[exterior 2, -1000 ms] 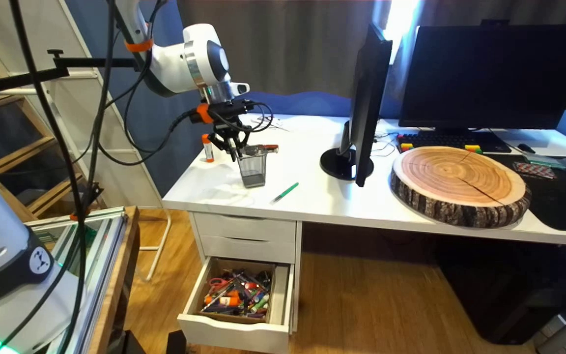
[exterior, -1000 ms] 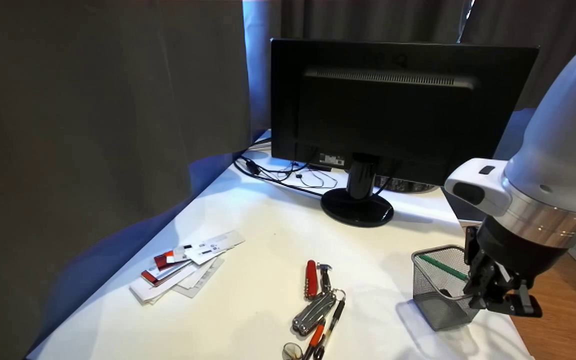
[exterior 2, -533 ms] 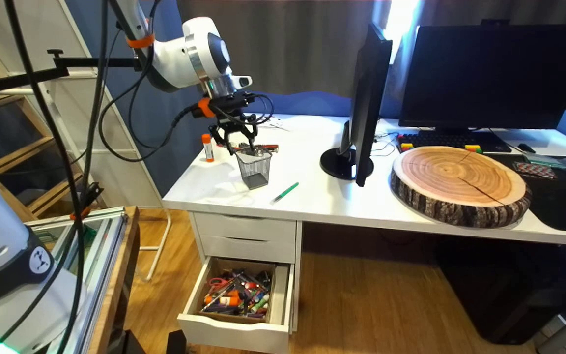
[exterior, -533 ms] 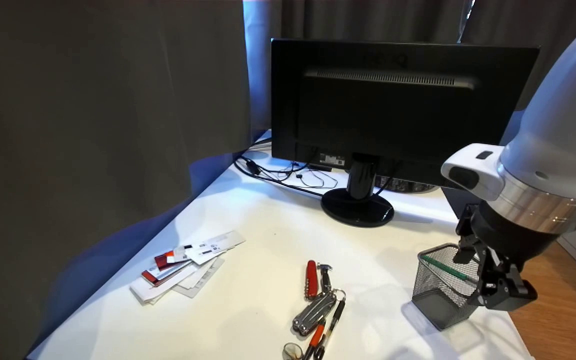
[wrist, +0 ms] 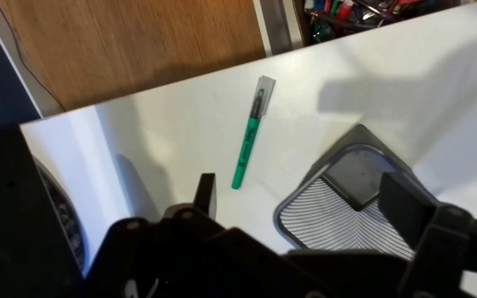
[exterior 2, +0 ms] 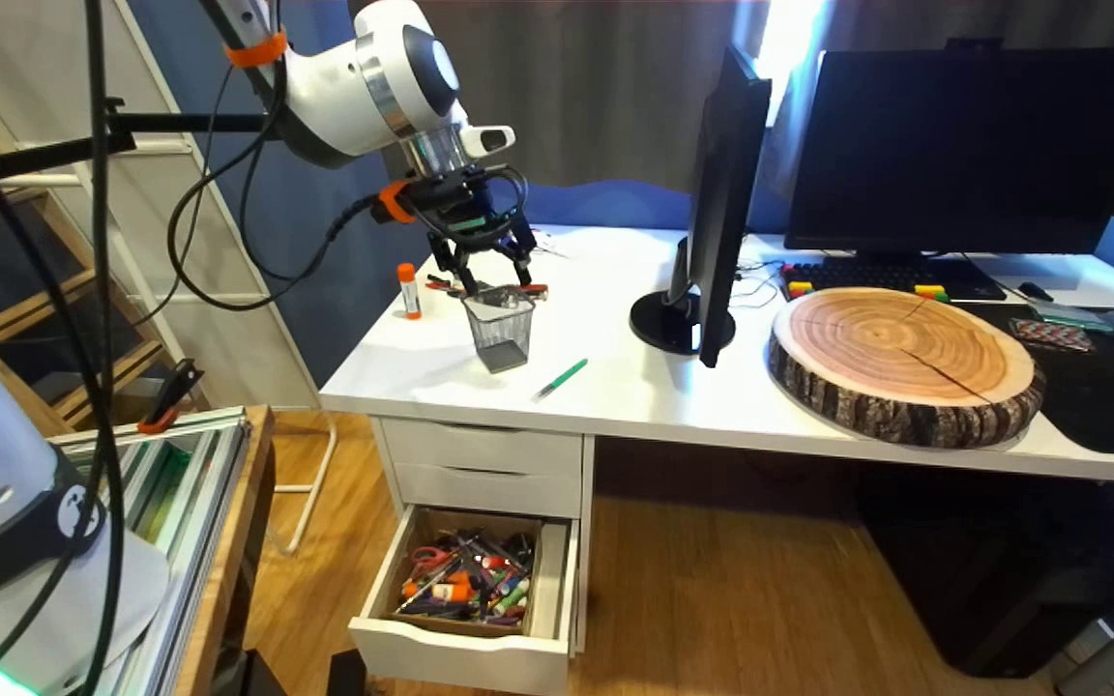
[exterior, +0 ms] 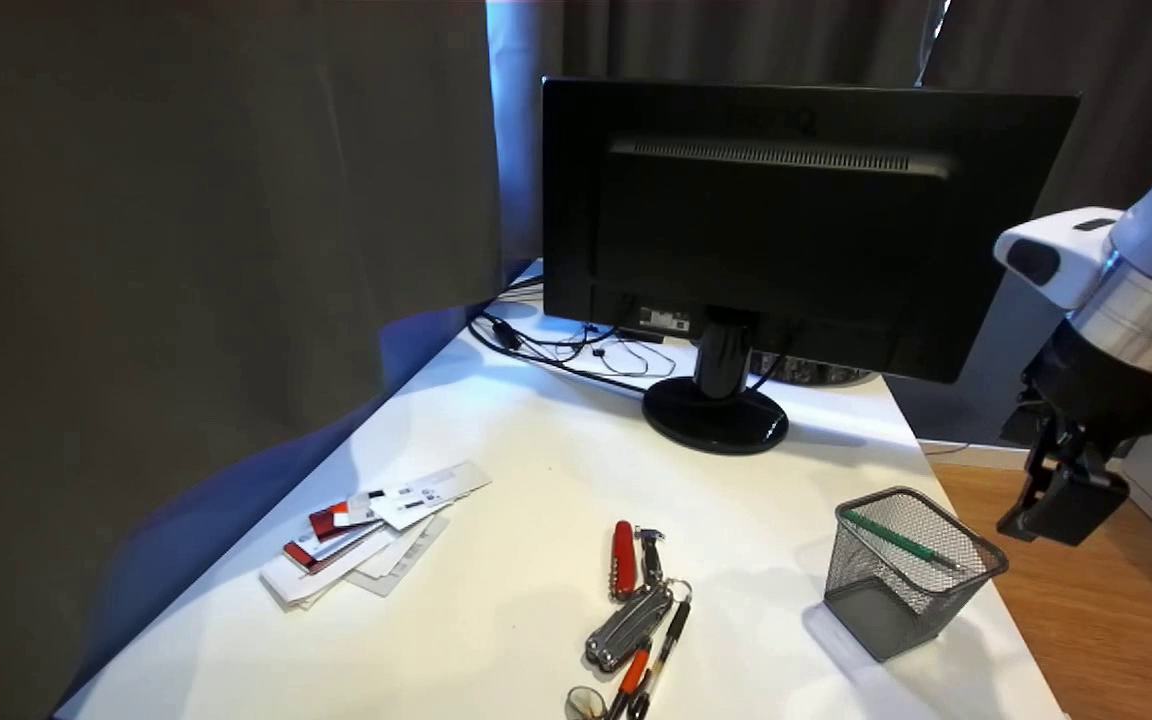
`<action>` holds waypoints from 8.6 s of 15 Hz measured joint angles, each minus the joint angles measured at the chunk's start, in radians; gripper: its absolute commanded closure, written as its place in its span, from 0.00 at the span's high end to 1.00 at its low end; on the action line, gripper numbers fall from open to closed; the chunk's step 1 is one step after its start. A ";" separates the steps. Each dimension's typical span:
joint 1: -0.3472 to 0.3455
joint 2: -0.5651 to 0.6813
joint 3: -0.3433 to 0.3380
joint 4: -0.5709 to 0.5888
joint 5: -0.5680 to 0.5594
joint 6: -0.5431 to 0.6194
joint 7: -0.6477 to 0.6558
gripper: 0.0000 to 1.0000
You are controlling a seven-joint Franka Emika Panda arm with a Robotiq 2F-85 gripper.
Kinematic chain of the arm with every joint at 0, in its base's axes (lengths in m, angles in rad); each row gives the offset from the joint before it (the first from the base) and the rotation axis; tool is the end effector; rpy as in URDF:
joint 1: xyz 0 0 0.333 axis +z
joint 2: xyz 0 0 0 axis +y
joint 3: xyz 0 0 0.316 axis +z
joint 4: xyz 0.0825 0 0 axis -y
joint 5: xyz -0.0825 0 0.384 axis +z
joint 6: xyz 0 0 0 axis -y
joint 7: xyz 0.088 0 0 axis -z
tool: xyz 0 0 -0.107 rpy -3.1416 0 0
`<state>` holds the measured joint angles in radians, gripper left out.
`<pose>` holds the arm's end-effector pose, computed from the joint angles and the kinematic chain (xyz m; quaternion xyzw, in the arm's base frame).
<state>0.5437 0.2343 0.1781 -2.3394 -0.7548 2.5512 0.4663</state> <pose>0.3775 0.3469 0.2332 0.8877 0.4225 0.1001 0.1533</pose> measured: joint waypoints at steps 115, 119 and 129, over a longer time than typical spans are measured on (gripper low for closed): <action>-0.103 0.105 0.202 0.351 0.298 -0.641 -0.768 0.69; -0.104 0.105 0.202 0.355 0.302 -0.629 -0.768 0.98; -0.147 0.115 0.202 0.351 0.516 -0.344 -0.768 1.00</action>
<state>0.3968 0.3497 0.3802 -1.9884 -0.2388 2.2074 -0.3014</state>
